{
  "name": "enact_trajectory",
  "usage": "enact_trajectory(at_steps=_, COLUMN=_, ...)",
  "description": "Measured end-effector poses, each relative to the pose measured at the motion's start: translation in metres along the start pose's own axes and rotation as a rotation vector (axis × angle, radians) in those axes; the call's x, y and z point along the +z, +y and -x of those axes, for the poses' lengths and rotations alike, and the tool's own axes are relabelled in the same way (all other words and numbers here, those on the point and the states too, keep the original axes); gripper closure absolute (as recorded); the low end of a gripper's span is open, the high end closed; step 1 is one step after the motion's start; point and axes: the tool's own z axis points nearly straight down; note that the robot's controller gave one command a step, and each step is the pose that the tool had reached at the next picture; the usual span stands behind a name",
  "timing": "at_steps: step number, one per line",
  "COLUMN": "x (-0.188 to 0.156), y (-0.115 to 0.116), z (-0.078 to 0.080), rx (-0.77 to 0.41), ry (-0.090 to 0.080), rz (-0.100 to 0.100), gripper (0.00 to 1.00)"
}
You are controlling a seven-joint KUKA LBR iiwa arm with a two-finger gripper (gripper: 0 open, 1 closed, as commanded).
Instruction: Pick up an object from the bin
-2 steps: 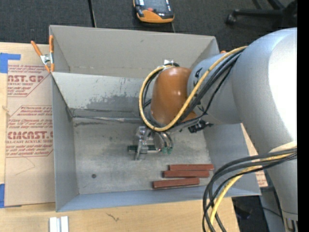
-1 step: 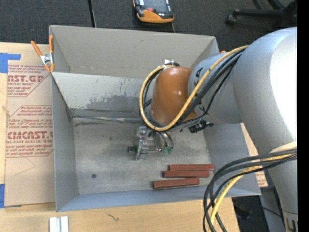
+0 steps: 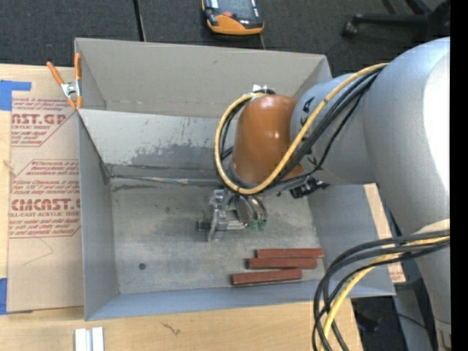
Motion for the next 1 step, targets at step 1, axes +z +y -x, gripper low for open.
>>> enact_trajectory(at_steps=1, x=-0.0196, y=0.0003, z=0.0017, rx=0.0, ry=-0.006, rz=0.0, gripper=1.0)
